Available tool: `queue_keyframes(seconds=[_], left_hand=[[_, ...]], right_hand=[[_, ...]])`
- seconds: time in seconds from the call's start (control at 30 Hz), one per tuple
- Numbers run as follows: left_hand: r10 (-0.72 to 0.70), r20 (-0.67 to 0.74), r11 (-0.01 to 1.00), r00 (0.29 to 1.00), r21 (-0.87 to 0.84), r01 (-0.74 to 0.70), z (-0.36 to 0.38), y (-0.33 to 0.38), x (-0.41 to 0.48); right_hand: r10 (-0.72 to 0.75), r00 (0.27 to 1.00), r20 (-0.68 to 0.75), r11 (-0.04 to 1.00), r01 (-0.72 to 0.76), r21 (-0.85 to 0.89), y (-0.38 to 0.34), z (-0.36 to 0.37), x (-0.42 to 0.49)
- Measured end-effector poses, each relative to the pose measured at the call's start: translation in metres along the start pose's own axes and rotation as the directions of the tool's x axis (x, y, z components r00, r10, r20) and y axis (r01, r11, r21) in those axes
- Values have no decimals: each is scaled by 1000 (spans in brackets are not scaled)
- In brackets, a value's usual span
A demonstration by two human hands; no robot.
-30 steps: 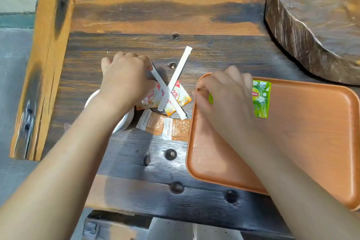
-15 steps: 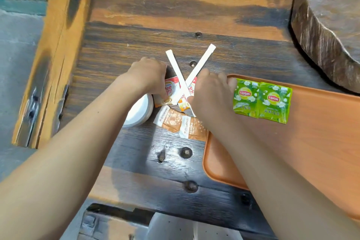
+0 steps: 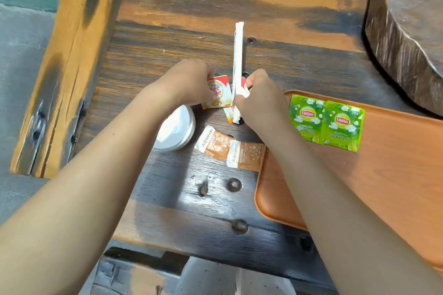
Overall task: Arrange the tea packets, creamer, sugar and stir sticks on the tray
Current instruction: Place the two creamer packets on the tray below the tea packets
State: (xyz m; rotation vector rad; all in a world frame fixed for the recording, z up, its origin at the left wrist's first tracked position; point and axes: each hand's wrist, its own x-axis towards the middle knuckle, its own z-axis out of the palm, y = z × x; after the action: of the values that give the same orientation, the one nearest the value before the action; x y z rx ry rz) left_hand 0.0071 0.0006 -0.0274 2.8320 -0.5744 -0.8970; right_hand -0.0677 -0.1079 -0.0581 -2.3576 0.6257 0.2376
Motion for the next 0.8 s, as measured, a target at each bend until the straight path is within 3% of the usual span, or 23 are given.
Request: queue_keyframes(seconds=[0.17, 0.4, 0.53, 0.6, 0.8], left_hand=[[0, -35, 996, 999, -86, -3, -4, -4, -1], [-69, -155, 960, 985, -279, 24, -10, -5, -17], [-152, -264, 884, 952, -467, 12, -8, -2, -31], [-167, -273, 812, 947, -583, -25, -3, 4, -37], [-48, -106, 490, 993, -869, -69, 26, 30, -48]], right_hand=[[-15, 1000, 21, 966, 9, 258, 6, -13, 0], [-14, 990, -140, 960, 52, 274, 20, -33, -6], [37, 986, -165, 913, 34, 406, 30, -45, -12], [79, 988, -135, 868, -2, 497, 37, -50, -17], [194, 976, -96, 722, -75, 688, 63, -64, -47]])
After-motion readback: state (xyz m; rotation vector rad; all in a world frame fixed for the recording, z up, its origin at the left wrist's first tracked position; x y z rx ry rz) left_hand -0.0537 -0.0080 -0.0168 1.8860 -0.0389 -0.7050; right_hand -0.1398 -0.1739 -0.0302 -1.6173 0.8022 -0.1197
